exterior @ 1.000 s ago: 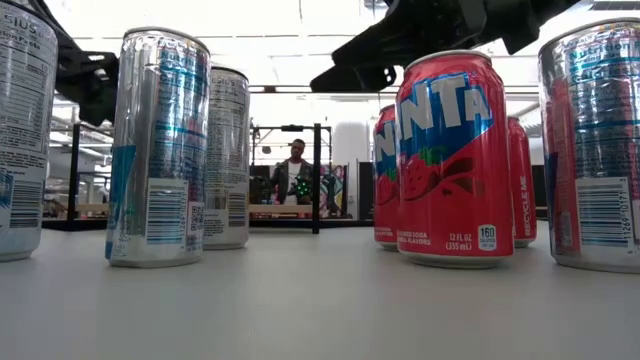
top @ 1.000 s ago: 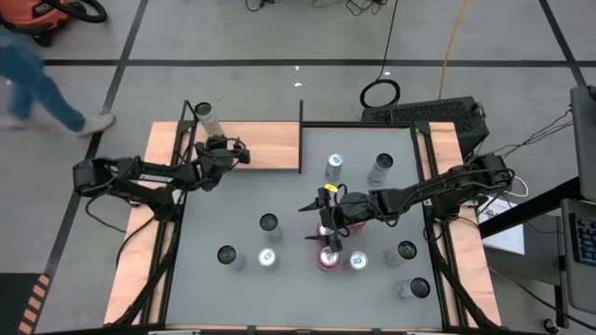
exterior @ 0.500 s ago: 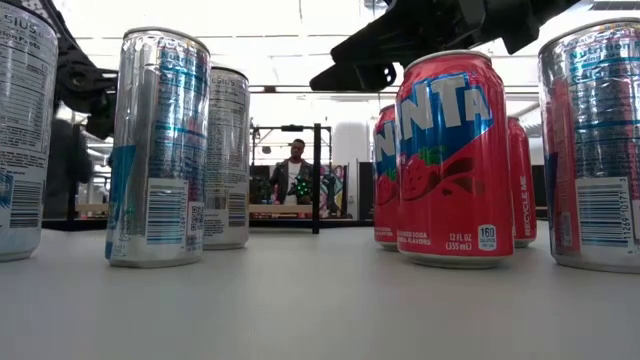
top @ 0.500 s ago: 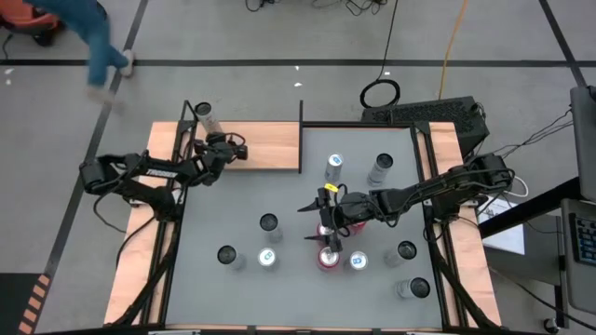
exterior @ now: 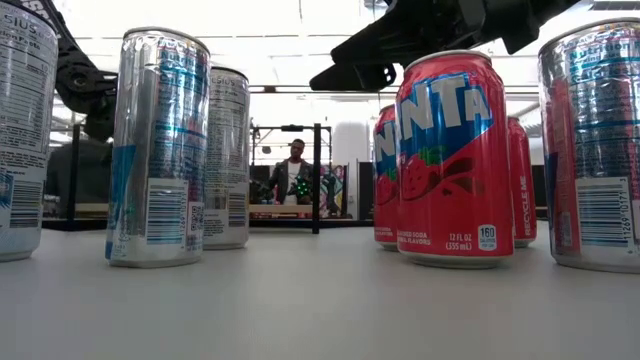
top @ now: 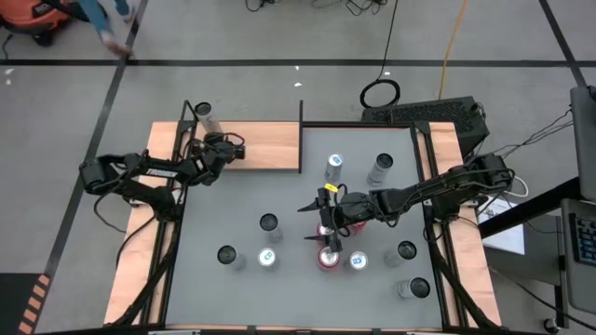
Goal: Place canned beverage on shelf
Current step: Put the top left white-yellow soda can on the shelf
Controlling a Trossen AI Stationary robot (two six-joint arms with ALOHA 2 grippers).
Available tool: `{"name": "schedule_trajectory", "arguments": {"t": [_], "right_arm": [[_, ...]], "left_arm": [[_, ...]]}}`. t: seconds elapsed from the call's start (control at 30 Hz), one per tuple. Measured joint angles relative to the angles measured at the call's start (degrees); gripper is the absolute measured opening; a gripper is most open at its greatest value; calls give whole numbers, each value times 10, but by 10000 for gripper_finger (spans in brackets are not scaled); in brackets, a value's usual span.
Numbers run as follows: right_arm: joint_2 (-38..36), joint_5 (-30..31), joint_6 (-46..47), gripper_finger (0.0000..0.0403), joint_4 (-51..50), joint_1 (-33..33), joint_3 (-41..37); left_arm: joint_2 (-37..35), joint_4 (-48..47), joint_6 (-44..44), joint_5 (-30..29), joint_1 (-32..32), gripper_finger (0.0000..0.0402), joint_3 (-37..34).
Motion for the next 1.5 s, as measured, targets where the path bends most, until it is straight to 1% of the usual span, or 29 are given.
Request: {"name": "schedule_trajectory", "arguments": {"t": [0.13, 0.27, 0.3, 0.43, 0.5, 0.67, 0.87, 1.1, 1.33, 1.5], "right_arm": [[0, 0, -1, 320, 0, 0, 0], [0, 0, -1, 320, 0, 0, 0], [0, 0, -1, 320, 0, 0, 0], [0, 0, -1, 320, 0, 0, 0], [0, 0, -2, 320, 0, 0, 0], [0, 0, -2, 320, 0, 0, 0], [0, 0, -2, 320, 0, 0, 0], [0, 0, -2, 320, 0, 0, 0], [0, 0, -7, 320, 0, 0, 0], [0, 0, -8, 320, 0, 0, 0]], "left_arm": [[0, -14, -5, -16, 0, 120, 0], [0, -13, -17, -17, 0, 120, 0], [0, -11, -21, -11, 0, 120, 0], [0, 32, -20, 55, -1, 120, 0], [0, 59, -6, 69, -2, 120, 0], [0, 96, 23, 72, 10, 120, 0], [0, 96, 49, 80, 41, 120, 0], [0, 92, 69, 80, 48, 120, 0], [0, 69, 69, 68, 49, 120, 0], [0, 62, 69, 47, 49, 120, 0]]}}
